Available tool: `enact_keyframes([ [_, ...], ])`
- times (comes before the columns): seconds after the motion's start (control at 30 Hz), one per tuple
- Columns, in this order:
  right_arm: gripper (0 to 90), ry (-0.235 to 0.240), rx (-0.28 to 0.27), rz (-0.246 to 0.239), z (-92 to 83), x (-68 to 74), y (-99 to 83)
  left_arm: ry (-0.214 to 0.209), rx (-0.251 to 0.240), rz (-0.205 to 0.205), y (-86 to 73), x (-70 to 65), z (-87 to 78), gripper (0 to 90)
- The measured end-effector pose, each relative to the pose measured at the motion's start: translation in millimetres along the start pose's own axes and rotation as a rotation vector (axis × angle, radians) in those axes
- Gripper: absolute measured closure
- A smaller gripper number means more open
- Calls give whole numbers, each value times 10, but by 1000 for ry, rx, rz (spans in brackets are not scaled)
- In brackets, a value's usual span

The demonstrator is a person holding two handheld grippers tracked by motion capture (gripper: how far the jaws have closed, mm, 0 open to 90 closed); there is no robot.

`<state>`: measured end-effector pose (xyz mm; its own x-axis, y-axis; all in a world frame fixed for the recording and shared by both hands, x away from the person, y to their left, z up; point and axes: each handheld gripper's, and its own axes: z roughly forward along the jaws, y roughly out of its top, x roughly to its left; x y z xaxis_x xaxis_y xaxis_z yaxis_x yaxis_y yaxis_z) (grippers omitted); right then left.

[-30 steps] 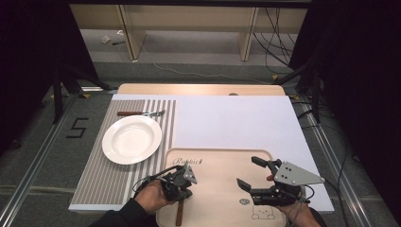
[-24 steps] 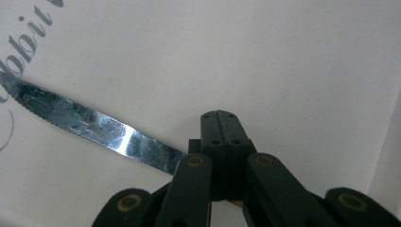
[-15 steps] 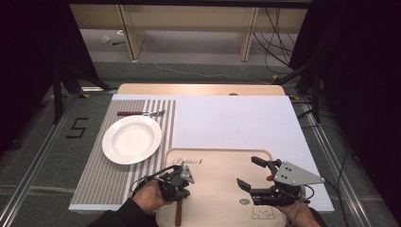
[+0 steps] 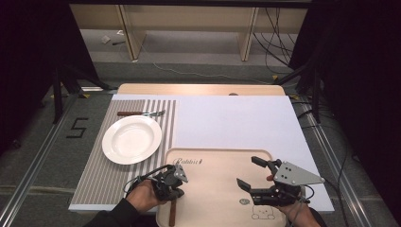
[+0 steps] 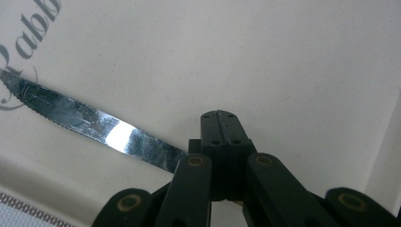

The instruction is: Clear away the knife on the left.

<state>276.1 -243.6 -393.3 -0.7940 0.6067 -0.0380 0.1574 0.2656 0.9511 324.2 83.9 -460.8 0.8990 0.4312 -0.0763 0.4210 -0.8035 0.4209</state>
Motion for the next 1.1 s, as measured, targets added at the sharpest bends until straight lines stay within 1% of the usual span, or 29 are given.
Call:
enact_keyframes([
  [0.17, 204, 1, 0, 0, 0, 1, 0, 5, 4, -4, -52, 23, -24, 899],
  [0.27, 204, 1, 0, 0, -1, 1, 0, 9, 9, -18, -101, 44, -36, 899],
  [0.3, 204, 1, 0, 0, 0, 1, 0, 3, 9, -24, -119, 55, -44, 900],
  [0.43, 204, -1, 1, 0, 1, 2, 0, 11, 11, -32, -170, 76, -69, 899],
  [0.6, 204, -1, 1, -1, 2, 3, 0, 3, -3, -42, -196, 87, -83, 897],
  [0.67, 204, -1, 1, -1, 1, 3, 0, -1, -10, -43, -202, 90, -98, 880],
  [0.7, 204, -2, 0, -1, 1, 3, 0, -4, -26, -41, -209, 92, -110, 852],
  [0.73, 204, -1, 1, 0, 1, 2, 0, -3, -44, -39, -214, 97, -121, 794],
  [0.77, 204, -2, 1, 0, 2, 2, 0, -6, -61, -49, -219, 96, -131, 754],
  [0.8, 204, -1, 1, 0, 1, 2, 0, -11, -72, -48, -220, 102, -139, 720],
  [0.97, 204, -1, 1, -2, 2, 2, 1, -34, -172, -84, -220, 97, -193, 497],
  [1.03, 204, -2, 1, -1, 2, 2, 1, -54, -244, -94, -223, 97, -245, 396],
  [1.1, 204, -1, 0, -1, 2, 3, 1, -67, -327, -108, -232, 94, -306, 330],
])
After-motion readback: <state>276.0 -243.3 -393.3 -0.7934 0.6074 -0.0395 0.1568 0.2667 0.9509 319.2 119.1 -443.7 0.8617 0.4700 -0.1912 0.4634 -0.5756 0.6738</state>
